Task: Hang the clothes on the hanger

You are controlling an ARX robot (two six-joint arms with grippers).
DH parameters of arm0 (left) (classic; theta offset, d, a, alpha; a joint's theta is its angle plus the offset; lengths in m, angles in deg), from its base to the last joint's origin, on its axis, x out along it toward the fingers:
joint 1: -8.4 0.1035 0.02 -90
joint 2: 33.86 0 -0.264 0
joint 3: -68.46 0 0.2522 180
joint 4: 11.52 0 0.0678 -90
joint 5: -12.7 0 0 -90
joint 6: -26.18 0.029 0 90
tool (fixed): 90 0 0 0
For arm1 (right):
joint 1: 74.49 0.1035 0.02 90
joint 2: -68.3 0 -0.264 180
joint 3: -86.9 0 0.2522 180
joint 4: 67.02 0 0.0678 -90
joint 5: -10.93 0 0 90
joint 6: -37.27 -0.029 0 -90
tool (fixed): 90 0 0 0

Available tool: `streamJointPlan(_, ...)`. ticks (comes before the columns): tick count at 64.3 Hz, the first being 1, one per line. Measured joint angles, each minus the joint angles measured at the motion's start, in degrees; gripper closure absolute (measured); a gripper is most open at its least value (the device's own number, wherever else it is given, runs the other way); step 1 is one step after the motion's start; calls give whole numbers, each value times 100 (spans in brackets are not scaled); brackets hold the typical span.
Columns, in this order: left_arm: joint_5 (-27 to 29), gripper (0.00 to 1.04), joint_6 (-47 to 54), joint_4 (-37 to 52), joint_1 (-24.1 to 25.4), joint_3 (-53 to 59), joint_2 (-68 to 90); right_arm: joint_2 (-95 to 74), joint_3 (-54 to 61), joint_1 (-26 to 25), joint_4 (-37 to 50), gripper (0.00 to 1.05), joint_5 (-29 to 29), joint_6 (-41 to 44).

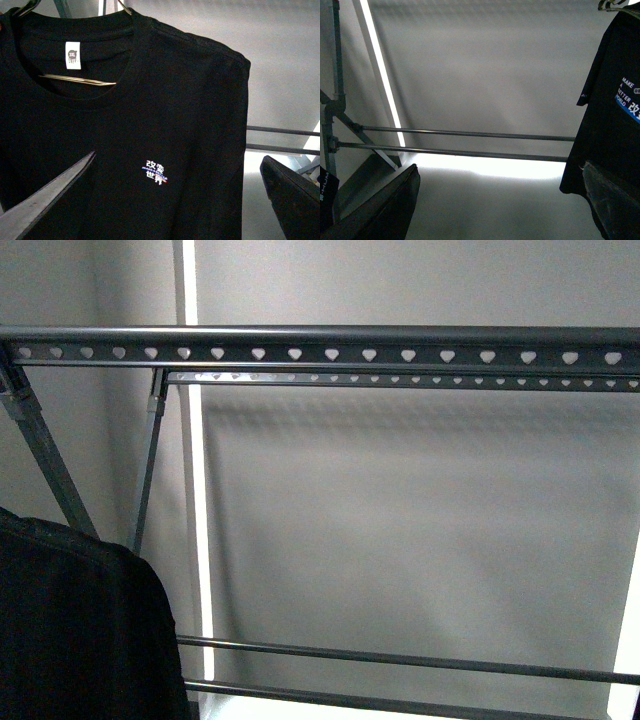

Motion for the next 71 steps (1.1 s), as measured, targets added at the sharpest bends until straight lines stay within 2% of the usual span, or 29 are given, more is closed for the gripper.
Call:
streamJointPlan(20, -44, 7, 0, 0, 11, 0, 4, 0, 0, 0, 0, 7, 0, 0)
streamJointPlan(21, -166, 7, 0, 0, 52, -2, 22, 2, 0, 0, 0, 7, 0, 0)
streamJointPlan(24, -1174, 7, -31, 4, 315, -20, 205, 0, 0, 0, 0, 7, -2, 0)
streamJointPlan(26, -1519, 7, -46, 74, 330, -39, 413, 2, 0, 0, 0, 7, 9, 2)
streamJointPlan(28, -1484, 7, -52, 223, 184, -83, 654, 0, 0, 0, 0, 7, 17, 0)
streamJointPlan(32, -876, 7, -52, 715, -330, -291, 1255, 0, 0, 0, 0, 7, -2, 0)
streamJointPlan(34, -234, 7, -133, 1082, -702, -553, 1773, 2, 0, 0, 0, 7, 0, 0)
streamJointPlan(36, 101, 7, -184, 1248, -876, -723, 2061, 0, 0, 0, 0, 7, -2, 0)
streamJointPlan(37, 442, 7, -249, 1399, -1021, -909, 2363, 0, 0, 0, 0, 7, -2, 0)
streamJointPlan(38, 525, 7, -269, 1471, -1082, -1010, 2524, 2, 0, 0, 0, 7, -2, 0)
streamJointPlan(40, 1108, 7, -437, 1580, -1224, -1331, 2990, 2, 0, 0, 0, 7, 4, 0)
streamJointPlan(43, 1703, 7, -691, 1545, -1320, -1808, 3637, 2, 0, 0, 0, 7, 4, 0)
streamJointPlan(45, 2371, 7, -1158, 1307, -1381, -2424, 4470, 2, 0, 0, 0, 7, 2, 0)
streamJointPlan(48, 3058, 7, -1869, 896, -1414, -3161, 5449, 0, 0, 2, 0, 7, 0, 0)
streamJointPlan(52, 3720, 7, -2653, 216, -1471, -4026, 6524, 2, 0, 2, 0, 7, 0, 0)
streamJointPlan(56, 4009, 7, -3434, -496, -1537, -4754, 7309, 2, 0, 0, 0, 7, 0, 0)
streamJointPlan(57, 5268, 7, -4887, -584, -1923, -7055, 9527, 0, 0, 0, 0, 7, 2, 0)
streamJointPlan(63, 5372, 7, -5106, -1027, -1921, -7355, 9816, 2, 0, 2, 0, 7, 2, 0)
streamJointPlan(71, 5368, 7, -5309, -1189, -1932, -7394, 9949, 2, 0, 0, 0, 7, 0, 0)
